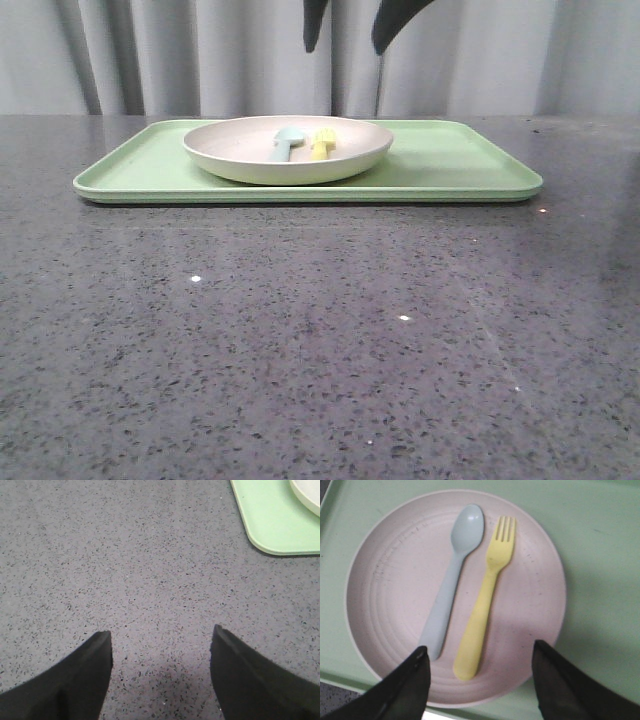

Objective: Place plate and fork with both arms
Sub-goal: 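Lower the right gripper and grasp the yellow fork handle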

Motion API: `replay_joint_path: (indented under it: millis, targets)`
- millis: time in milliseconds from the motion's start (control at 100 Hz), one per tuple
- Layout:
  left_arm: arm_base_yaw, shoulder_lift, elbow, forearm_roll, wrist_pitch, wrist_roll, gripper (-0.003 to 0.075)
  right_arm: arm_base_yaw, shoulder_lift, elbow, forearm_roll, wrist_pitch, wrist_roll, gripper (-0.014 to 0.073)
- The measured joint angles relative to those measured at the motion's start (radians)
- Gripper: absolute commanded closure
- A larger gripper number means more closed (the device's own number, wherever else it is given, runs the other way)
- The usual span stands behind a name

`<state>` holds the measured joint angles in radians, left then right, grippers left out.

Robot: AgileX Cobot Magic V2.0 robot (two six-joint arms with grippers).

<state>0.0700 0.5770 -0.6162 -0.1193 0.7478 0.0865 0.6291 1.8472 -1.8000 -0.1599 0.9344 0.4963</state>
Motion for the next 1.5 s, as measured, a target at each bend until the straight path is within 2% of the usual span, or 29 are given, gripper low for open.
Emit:
replay_joint_path:
  millis: [230, 560, 1500]
  targets:
    - [0.000, 0.000, 0.000, 0.000, 0.000, 0.000, 0.0300, 0.023, 0.124, -0.094, -0.007, 0.027, 0.017, 0.0137]
    - [0.000, 0.000, 0.000, 0.000, 0.000, 0.000, 0.0300, 0.023, 0.198, -0.118, -0.085, 0.029, 0.065, 0.0137]
    - [0.000, 0.000, 0.000, 0.000, 0.000, 0.000, 0.0300, 0.001, 0.253, -0.118, -0.070, 0.007, 0.100, 0.0137]
